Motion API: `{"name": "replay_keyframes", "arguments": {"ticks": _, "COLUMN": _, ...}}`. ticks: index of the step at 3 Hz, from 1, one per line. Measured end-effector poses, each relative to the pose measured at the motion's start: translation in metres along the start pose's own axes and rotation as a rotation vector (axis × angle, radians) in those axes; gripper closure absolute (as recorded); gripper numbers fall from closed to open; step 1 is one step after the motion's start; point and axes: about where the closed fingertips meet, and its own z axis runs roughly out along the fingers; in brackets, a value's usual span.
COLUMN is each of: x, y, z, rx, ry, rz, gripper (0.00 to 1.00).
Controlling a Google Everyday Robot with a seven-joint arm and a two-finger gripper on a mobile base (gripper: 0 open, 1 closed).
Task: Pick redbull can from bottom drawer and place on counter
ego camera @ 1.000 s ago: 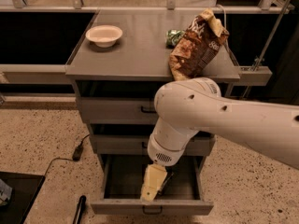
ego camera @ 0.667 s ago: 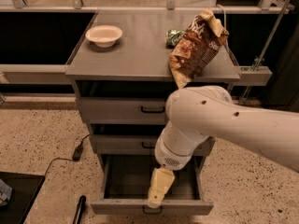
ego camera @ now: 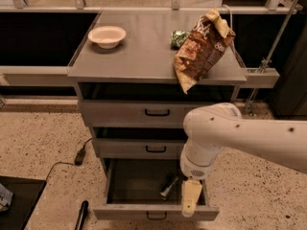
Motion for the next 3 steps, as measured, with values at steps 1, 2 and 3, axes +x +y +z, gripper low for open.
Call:
{"name": "replay_keyframes", "arguments": {"ticks": 1, "x": 0.031, "y": -0.034, "z": 0.043, "rx": -0.075, "ry": 0.193, "rz": 0.015, "gripper": 0.0}}
{"name": "replay_keyframes", "arguments": {"ticks": 2, "x": 0.061, "y": -0.064, "z": 0.078, "rx": -0.121, "ry": 0.278, "rz": 0.066, "gripper": 0.0}}
{"name": "replay_keyframes", "arguments": {"ticks": 3, "x": 0.064, "y": -0.063, "z": 0.087, "rx": -0.137, "ry": 0.282, "rz": 0.072, "gripper": 0.0}}
